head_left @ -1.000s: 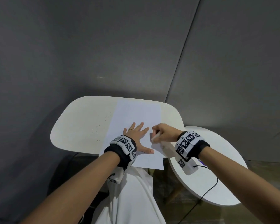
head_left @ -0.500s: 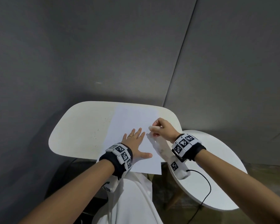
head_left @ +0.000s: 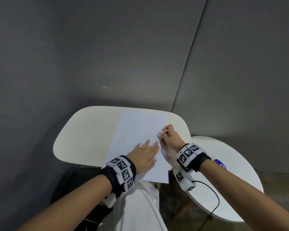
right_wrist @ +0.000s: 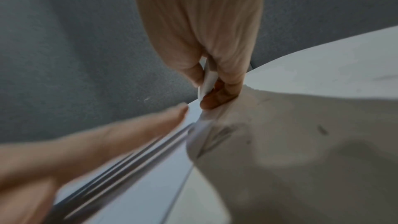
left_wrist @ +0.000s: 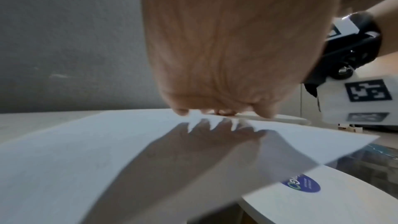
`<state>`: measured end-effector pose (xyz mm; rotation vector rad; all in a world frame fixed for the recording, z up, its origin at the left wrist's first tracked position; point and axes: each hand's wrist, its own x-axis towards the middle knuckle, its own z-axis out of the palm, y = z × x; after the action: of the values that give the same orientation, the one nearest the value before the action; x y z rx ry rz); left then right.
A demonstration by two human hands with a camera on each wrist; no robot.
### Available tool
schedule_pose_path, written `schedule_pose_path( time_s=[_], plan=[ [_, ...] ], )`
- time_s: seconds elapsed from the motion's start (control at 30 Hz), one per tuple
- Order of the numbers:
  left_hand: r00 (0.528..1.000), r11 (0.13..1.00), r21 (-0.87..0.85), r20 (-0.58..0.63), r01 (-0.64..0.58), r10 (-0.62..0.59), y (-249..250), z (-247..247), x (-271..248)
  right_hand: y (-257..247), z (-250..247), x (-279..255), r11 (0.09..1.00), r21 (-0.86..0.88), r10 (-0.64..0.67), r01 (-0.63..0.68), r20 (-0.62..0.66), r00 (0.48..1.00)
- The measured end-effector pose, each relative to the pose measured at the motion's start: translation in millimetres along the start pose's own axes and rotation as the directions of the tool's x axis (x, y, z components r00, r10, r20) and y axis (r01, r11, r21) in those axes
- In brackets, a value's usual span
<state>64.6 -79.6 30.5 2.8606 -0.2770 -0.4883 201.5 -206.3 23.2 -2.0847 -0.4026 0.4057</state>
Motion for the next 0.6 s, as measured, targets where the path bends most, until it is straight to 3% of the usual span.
schedule_pose_path(
  time_s=[0.03, 0.07, 0.1, 0.13, 0.17, 0.2, 0.23, 0.27, 0.3, 0.33, 0.37, 0.4, 0.43, 0.47, 0.5, 0.53, 0.57, 0.6],
  plan=[
    [0.996, 0.998, 0.004, 0.051, -0.069, 0.069, -1.8, 4.5, 0.2, 0.2, -0.2, 0.2, 1.0, 0.004, -0.007, 0.007, 0.003, 1.0],
    [0.998, 1.0, 0.009, 0.059, -0.027, 0.026, -7.1, 9.9, 3.5, -0.7, -0.5, -0.3, 1.0, 0.008, -0.009, 0.009, 0.007, 1.0],
    [0.99, 0.991, -0.003, 0.033, 0.135, -0.135, -13.7, 12.1, 7.5, -0.7, -1.1, -0.2, 1.0, 0.008, -0.013, 0.013, 0.011, 1.0],
    [0.933, 0.933, -0.029, 0.011, 0.36, -0.36, -19.9, 11.6, 9.3, -0.4, -1.6, -0.3, 1.0, 0.003, -0.011, 0.011, 0.015, 1.0],
    [0.832, 0.83, -0.047, 0.016, 0.555, -0.555, -23.7, 9.0, 9.5, 0.9, -1.9, -0.1, 1.0, -0.004, -0.009, 0.009, 0.017, 1.0],
    [0.759, 0.757, -0.06, 0.019, 0.65, -0.65, -25.1, 7.3, 10.1, 1.9, -2.0, 0.0, 1.0, -0.01, -0.007, 0.007, 0.021, 1.0],
    [0.752, 0.752, -0.026, -0.026, 0.659, -0.659, -24.6, 7.3, 9.5, 2.1, -2.3, 0.4, 1.0, -0.009, -0.008, 0.009, 0.023, 1.0],
    [0.818, 0.82, 0.021, -0.091, 0.572, -0.568, -23.3, 8.2, 7.8, 2.4, -2.6, 0.6, 1.0, -0.003, -0.006, 0.006, 0.023, 1.0],
    [0.919, 0.923, 0.04, -0.118, 0.382, -0.376, -20.6, 8.5, 4.6, 2.4, -2.6, 0.8, 1.0, 0.009, -0.004, 0.004, 0.024, 1.0],
    [0.986, 0.988, 0.033, -0.074, 0.151, -0.148, -17.1, 6.4, -2.4, 2.4, -2.7, 1.0, 1.0, 0.019, 0.0, -0.001, 0.024, 1.0],
    [1.0, 1.0, 0.008, -0.009, -0.026, 0.026, -16.8, 6.8, -8.0, 2.9, -3.0, 0.9, 0.999, 0.033, 0.001, -0.002, 0.027, 1.0],
    [0.994, 0.995, -0.001, 0.041, -0.101, 0.101, -19.7, 9.0, -12.0, 2.9, -3.4, 0.6, 0.999, 0.049, 0.004, -0.005, 0.03, 1.0],
    [0.999, 0.999, -0.022, 0.04, -0.024, 0.025, -25.7, 8.5, -12.4, 2.8, -3.8, 0.5, 0.998, 0.065, 0.002, -0.005, 0.035, 0.999],
    [0.984, 0.981, -0.079, -0.017, 0.178, -0.18, -34.7, 8.0, -8.2, 2.6, -4.2, 0.1, 0.998, 0.069, 0.002, -0.005, 0.039, 0.999],
    [0.902, 0.899, -0.121, -0.049, 0.421, -0.429, -40.7, 5.5, -5.6, 3.3, -4.4, 0.3, 0.998, 0.069, -0.002, -0.001, 0.039, 0.999],
    [0.792, 0.789, -0.117, -0.029, 0.603, -0.61, -43.9, 1.3, -1.7, 2.9, -4.2, -0.4, 0.998, 0.06, -0.006, 0.004, 0.036, 0.999],
    [0.729, 0.728, -0.072, -0.014, 0.682, -0.685, -42.6, -4.4, 3.0, 3.0, -3.6, -0.4, 0.998, 0.055, -0.012, 0.01, 0.037, 0.999],
    [0.743, 0.743, -0.016, -0.03, 0.669, -0.669, -39.8, -9.8, 9.0, 3.4, -2.9, 0.9, 0.999, 0.053, -0.014, 0.012, 0.037, 0.999]
  ],
)
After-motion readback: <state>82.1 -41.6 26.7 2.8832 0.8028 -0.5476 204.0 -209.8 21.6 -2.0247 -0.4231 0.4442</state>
